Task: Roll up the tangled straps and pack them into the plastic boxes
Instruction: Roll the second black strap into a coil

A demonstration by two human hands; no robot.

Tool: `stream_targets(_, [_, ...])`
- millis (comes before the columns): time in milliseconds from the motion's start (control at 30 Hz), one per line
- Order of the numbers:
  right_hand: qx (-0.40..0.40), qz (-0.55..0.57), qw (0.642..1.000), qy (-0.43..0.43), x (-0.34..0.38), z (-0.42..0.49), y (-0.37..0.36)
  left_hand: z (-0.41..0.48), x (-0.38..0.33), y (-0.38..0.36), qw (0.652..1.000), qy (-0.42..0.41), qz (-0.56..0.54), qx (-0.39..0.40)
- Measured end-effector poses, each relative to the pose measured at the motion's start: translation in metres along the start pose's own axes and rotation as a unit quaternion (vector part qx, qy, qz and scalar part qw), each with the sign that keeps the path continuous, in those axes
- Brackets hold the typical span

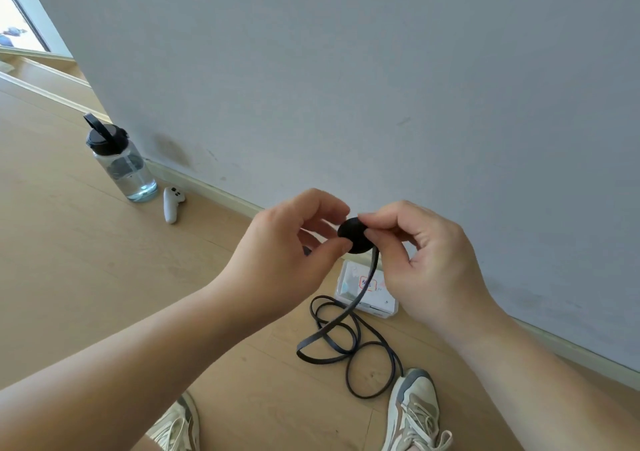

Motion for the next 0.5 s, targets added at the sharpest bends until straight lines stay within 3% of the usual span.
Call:
stream_targets(100, [-0.014, -0.014, 0.999, 0.039, 0.005, -0.001, 0.002, -0.002, -0.005, 0.000, 0.998, -0.067, -0.013, 0.001])
stream_targets(233, [-0.073, 0.102, 0.991, -0.054, -0.001, -0.002, 0.012, 0.002, 0.006, 0.005, 0.977, 0.056, -0.202, -0.041])
stream_targets(333, [-0.046, 0.146, 0.985, -0.074, 0.002, -0.003, 0.007, 0.003, 0.012, 0.006, 0.938, 0.116, -0.324, -0.039])
stream_targets(500, [-0.044, 0.162, 0.982, -0.089, 0.000, -0.004, 0.004, -0.003, 0.011, 0.000, 0.947, 0.135, -0.290, -0.020])
Point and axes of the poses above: each hand's wrist, its own z-axis towards the middle knuckle, its own y-axis out of the back of the hand, x = y × z, the point moved 5 cm from there along z, towards the middle knuckle, and after that the axes turned 3 degrees about x, right-handed, at the moved point
